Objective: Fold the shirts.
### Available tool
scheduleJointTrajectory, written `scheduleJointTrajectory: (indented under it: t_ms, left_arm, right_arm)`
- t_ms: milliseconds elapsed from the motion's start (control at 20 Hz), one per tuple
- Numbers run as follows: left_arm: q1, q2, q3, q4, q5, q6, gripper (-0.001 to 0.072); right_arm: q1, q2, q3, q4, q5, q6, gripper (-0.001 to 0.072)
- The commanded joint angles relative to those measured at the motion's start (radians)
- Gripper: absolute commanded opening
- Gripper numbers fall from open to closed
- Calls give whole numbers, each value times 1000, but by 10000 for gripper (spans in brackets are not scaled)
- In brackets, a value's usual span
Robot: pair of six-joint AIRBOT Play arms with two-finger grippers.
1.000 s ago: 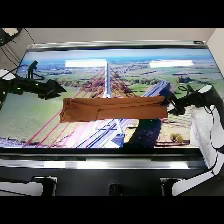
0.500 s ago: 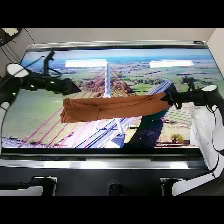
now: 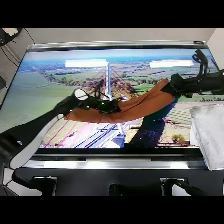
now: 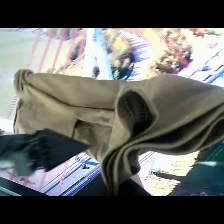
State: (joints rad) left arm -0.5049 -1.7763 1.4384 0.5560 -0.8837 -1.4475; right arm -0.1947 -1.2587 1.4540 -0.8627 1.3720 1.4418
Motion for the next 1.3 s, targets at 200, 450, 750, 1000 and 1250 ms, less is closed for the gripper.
scheduleJointTrajectory:
  t_ms: [200, 450, 750, 1000, 1250]
  left_arm:
    - [-132, -160, -3, -423, 101, 106, 26]
    - [-97, -136, -4, -460, 72, 282, 22]
    - [220, 226, -4, -6, 49, 186, 22]
    - [547, 535, -4, 40, -35, 183, 23]
    - [708, 696, -4, 101, -174, 182, 23]
  right_arm:
    - [130, 222, 0, -31, -5, 14, 44]
    - [144, 198, 0, -25, -29, 64, 44]
    - [298, 36, 0, 47, -201, 68, 44]
    - [615, -196, 0, 113, -569, 118, 43]
    - [798, -425, 0, 311, -814, 118, 45]
